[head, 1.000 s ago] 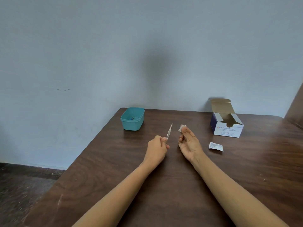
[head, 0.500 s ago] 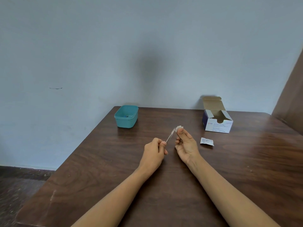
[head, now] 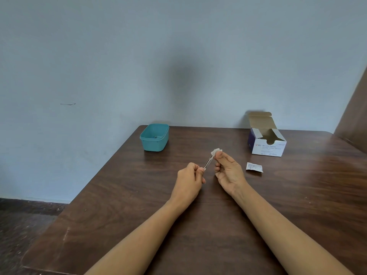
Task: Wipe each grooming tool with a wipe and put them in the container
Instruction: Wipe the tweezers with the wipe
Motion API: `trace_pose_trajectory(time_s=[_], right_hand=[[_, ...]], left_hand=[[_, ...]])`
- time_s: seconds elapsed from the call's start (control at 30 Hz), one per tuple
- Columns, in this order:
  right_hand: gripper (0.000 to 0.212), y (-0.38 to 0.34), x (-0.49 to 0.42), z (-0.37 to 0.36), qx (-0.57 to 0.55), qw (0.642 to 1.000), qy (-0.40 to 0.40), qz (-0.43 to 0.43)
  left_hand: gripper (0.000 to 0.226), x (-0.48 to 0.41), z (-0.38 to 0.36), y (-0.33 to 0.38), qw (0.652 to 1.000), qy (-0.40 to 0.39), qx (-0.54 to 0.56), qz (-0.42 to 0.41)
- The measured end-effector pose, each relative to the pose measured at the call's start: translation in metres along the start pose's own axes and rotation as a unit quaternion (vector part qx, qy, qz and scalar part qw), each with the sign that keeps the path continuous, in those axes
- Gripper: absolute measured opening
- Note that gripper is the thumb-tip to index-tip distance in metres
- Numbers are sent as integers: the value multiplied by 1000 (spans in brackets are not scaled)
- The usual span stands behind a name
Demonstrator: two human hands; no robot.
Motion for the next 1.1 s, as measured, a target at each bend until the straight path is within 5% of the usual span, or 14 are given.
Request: trace_pose_trajectory(time_s=[0.43, 1.1], right_hand=[[8, -8, 6, 0, 75, 997, -14, 0], [18, -11, 6, 2, 81, 996, -15, -32]], left_hand=[[14, 1, 1, 1, 1000, 6, 14, -23], [14, 1, 3, 4, 999, 8, 1, -42]])
Point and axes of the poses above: each hand's wrist, its own x-axis away from the middle knuckle, its own z-axis out of the back of the hand, y = z × x, the point moved 1 cm from there along -x, towards the middle knuckle, and after that the axes turned 7 degrees about y, right-handed, at the moved point
